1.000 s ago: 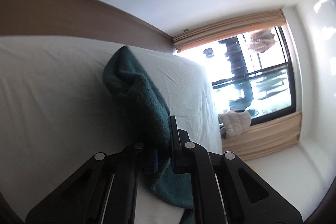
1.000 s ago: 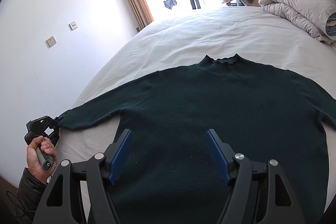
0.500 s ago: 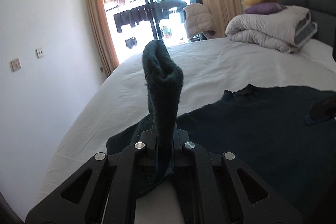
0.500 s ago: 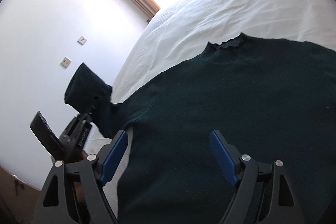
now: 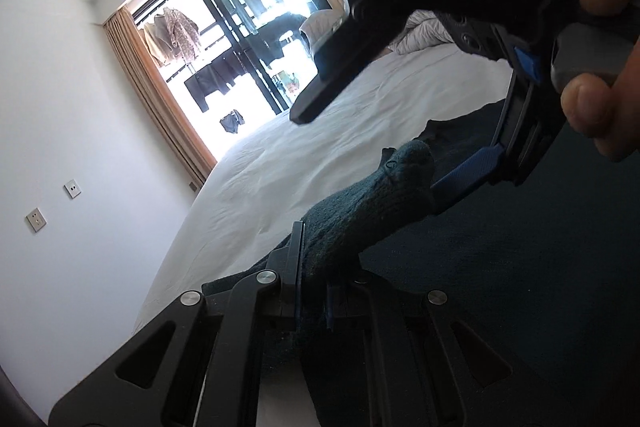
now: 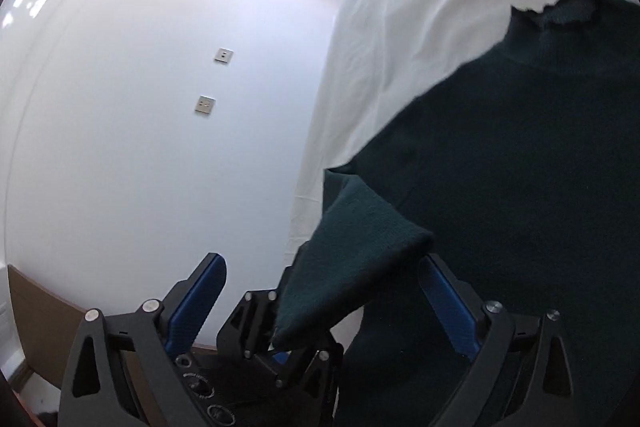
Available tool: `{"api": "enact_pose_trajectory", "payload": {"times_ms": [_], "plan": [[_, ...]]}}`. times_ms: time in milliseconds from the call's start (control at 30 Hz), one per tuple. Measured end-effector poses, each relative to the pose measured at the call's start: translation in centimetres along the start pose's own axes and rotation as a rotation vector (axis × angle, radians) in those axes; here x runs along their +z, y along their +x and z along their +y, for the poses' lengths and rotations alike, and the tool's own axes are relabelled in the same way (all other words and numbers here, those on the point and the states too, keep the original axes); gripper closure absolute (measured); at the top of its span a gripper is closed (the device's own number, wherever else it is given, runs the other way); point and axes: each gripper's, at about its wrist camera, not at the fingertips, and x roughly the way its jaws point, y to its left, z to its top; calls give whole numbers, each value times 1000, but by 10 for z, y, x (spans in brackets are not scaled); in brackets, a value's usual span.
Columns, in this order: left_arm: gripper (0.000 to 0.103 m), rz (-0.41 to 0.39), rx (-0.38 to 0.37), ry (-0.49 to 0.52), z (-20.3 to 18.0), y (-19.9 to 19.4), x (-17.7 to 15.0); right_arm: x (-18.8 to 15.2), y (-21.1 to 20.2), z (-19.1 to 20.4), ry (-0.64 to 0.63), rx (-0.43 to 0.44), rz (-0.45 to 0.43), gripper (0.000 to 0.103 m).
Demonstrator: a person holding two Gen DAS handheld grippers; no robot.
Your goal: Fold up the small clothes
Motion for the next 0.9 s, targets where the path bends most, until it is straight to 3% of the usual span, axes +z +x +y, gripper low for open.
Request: {"api": "enact_pose_trajectory", "payload": {"times_ms": [67,200,300,367,500,600,633,667,733,900], "plan": [[97,-2,5,25,-3,5,6,-1,1,-5,27,22,-13,27],[97,1,16,72,-13,19,20,-5,2,0,-4,21,-14,44],[97,16,19,79,-19,23,15,-6,0,10,-62,-36,-24,67],[95,26,17,85,-19,27,16,-1,-7,10,-90,-92,-52,92],[94,38,-2,71,-28,33,14,14,-17,18,-148,-190,-105,94],[82,63,-27,14,-13,34,22,29,-25,20,-175,-254,-141,94],[70,65,-32,1,-11,32,20,33,-32,18,-177,-261,-154,94],[44,62,-39,-12,1,35,25,35,-39,17,-182,-272,-167,94],[15,14,-57,-51,13,33,27,42,-50,12,-192,-312,-190,94],[14,-20,-121,-82,20,3,7,59,-87,-28,-172,-452,-236,94]]}}
